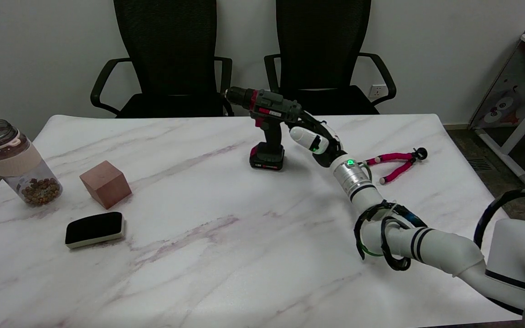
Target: Pick up the power screwdriver.
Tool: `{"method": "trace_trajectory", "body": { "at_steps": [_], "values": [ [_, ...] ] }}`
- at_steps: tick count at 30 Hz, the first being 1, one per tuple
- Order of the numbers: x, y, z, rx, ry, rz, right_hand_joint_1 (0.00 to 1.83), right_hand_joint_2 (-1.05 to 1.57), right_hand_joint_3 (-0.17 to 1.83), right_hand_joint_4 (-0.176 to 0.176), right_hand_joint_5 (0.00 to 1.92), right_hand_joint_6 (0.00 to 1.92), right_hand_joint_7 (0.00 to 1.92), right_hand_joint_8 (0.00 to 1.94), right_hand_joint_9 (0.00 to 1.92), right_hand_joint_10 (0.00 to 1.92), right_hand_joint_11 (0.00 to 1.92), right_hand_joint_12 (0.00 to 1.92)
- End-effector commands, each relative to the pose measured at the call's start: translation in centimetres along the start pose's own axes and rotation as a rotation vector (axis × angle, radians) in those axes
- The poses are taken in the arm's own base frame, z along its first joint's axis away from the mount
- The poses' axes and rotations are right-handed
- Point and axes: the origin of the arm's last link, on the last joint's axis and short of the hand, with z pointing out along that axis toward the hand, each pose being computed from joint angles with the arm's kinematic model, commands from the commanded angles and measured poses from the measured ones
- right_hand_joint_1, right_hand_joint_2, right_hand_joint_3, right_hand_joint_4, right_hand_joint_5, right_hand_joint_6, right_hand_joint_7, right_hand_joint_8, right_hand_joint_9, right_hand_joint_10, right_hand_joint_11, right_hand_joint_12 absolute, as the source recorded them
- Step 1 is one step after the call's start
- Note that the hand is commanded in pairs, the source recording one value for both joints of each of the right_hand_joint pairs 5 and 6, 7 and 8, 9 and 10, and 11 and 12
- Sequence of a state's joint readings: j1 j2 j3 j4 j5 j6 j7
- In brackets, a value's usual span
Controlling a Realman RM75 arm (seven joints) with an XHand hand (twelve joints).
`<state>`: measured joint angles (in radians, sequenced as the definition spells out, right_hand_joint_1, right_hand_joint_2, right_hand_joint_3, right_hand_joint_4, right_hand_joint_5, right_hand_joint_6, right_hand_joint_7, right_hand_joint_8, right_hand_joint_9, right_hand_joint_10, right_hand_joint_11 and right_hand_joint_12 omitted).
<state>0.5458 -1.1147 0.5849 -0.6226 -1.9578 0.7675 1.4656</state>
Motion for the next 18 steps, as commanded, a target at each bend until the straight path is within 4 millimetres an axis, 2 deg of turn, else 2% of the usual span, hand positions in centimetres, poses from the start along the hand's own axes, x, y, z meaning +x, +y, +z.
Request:
{"method": "trace_trajectory", "body": {
  "at_steps": [1, 8, 18],
  "values": [
    [-3.6, -0.2, 2.8, -0.032, -0.042, -0.004, 0.85, -0.27, 0.72, 0.176, 0.4, 0.4, 0.4, 0.4, 0.25, 0.25, 0.2, 0.2],
    [-5.1, -0.3, 3.5, -0.039, -0.065, -0.005, 0.85, -0.29, 0.72, 0.176, 0.39, 0.39, 0.39, 0.39, 0.25, 0.25, 0.19, 0.19],
    [-5.9, -0.8, 3.8, -0.026, -0.093, -0.009, 0.86, -0.3, 0.69, 0.176, 0.38, 0.38, 0.38, 0.38, 0.24, 0.24, 0.19, 0.19]
  ]
}}
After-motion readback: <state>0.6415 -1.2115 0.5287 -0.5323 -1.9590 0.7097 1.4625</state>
